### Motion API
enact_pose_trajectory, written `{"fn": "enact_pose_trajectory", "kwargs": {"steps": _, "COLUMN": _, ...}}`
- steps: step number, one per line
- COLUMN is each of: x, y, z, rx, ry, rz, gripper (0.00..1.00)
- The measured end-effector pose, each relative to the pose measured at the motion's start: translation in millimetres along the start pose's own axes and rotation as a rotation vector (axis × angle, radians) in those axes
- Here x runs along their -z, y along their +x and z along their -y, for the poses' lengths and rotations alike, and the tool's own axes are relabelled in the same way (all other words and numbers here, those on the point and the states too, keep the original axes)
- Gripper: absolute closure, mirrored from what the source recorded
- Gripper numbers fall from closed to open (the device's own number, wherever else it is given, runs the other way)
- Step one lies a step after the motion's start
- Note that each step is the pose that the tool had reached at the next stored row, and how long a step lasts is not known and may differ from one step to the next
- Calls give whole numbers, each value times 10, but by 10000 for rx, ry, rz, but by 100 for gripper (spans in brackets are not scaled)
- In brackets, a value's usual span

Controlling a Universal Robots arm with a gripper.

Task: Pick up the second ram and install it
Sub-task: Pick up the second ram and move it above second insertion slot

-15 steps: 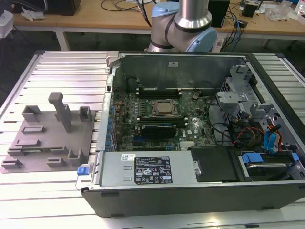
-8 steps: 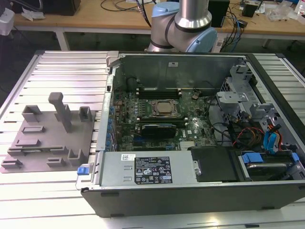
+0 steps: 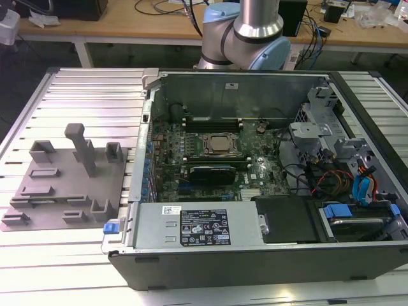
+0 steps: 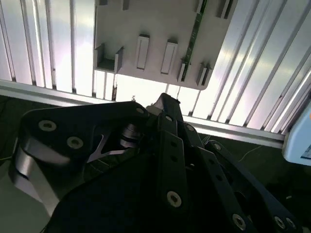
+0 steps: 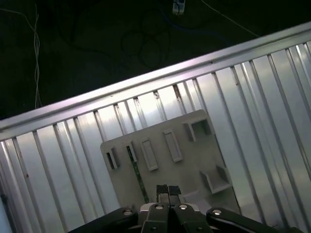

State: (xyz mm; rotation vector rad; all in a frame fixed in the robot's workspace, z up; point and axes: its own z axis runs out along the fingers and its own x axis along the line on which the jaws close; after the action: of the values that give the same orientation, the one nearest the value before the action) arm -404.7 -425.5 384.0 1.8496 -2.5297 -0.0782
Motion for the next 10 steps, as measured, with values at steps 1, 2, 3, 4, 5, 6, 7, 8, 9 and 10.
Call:
{"fn": "enact_pose_trajectory", "kwargs": {"steps": 1, "x": 0, "y": 0, "z": 0, "rx": 139, "ry": -3, "rz": -6, "gripper": 92}}
{"fn": "enact_pose_trajectory", "kwargs": {"steps": 2, "x": 0, "y": 0, "z": -1, "rx": 281, "ry": -7, "rz": -12, "gripper": 92}}
{"fn": "enact_pose_trajectory", "kwargs": {"steps": 3, "x": 0, "y": 0, "z": 0, "rx": 470, "ry": -12, "rz": -21, "gripper": 92}}
{"fn": "enact_pose_trajectory", "kwargs": {"steps": 4, "x": 0, "y": 0, "z": 0, "rx": 708, "ry": -17, "rz": -31, "gripper": 92}}
{"fn": "enact_pose_trajectory", "kwargs": {"steps": 5, "x": 0, "y": 0, "z": 0, "rx": 922, "ry": -22, "rz": -41, "gripper": 92}}
{"fn": "enact_pose_trajectory", "kwargs": {"steps": 6, "x": 0, "y": 0, "z": 0, "rx": 1080, "ry": -26, "rz": -48, "gripper": 92}}
{"fn": "enact_pose_trajectory", "kwargs": {"steps": 7, "x": 0, "y": 0, "z": 0, "rx": 1248, "ry": -30, "rz": -55, "gripper": 92}}
{"fn": "enact_pose_trajectory", "kwargs": {"steps": 8, "x": 0, "y": 0, "z": 0, "rx": 1398, "ry": -34, "rz": -62, "gripper": 92}}
{"fn": "enact_pose_trajectory", "kwargs": {"steps": 9, "x": 0, "y": 0, "z": 0, "rx": 1478, "ry": -36, "rz": -65, "gripper": 92}}
{"fn": "enact_pose_trajectory", "kwargs": {"steps": 10, "x": 0, "y": 0, "z": 0, "rx": 1563, "ry": -38, "rz": -69, "gripper": 92}}
